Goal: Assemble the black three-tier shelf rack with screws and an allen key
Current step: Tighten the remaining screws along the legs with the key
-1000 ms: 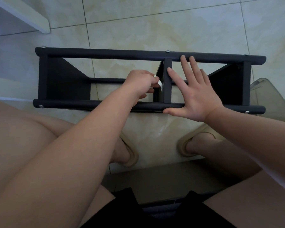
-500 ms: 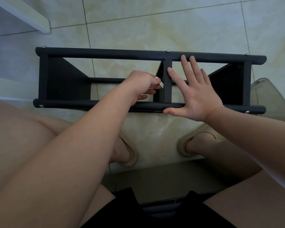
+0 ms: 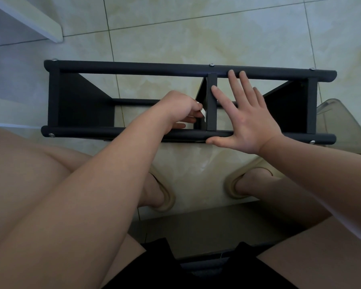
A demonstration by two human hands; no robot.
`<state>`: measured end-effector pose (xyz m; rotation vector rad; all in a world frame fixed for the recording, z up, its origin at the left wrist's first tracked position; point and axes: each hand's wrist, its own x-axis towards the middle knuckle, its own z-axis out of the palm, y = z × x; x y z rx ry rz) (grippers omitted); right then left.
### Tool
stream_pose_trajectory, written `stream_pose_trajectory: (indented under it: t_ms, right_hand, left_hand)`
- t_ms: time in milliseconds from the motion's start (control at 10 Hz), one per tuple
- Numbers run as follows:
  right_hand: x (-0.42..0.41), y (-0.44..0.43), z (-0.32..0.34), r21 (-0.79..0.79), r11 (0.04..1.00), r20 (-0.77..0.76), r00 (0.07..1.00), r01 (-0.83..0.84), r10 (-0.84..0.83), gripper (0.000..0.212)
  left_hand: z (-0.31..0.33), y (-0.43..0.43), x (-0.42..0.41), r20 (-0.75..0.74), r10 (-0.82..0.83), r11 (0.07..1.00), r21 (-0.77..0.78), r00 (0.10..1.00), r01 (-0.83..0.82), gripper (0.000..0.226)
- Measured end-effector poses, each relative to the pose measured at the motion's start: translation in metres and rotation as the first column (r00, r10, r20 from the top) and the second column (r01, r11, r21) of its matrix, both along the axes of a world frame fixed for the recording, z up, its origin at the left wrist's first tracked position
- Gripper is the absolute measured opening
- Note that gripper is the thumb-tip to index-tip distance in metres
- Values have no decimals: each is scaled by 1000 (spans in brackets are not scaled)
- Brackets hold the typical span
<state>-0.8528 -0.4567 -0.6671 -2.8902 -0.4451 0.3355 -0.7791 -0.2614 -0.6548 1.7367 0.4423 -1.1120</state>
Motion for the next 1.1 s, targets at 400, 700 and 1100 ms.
stream_pose_trajectory:
  t_ms: [400,700,1100]
  right_hand:
    - [0,0,0,-5,1000,-4,1000,1,-1,114]
    - [-1,0,0,-9,1000,-10,1000,0,0,114]
    - [0,0,1,-12,1000,-6,1000,-6,5,113]
  left_hand:
    - [-2,4,2,-65,-23,998,-57,998,20,9]
    - [-1,6,3,-78,-67,996,-55,995,63,11]
    - [5,12,6,14,-228,974,11,974,227,15]
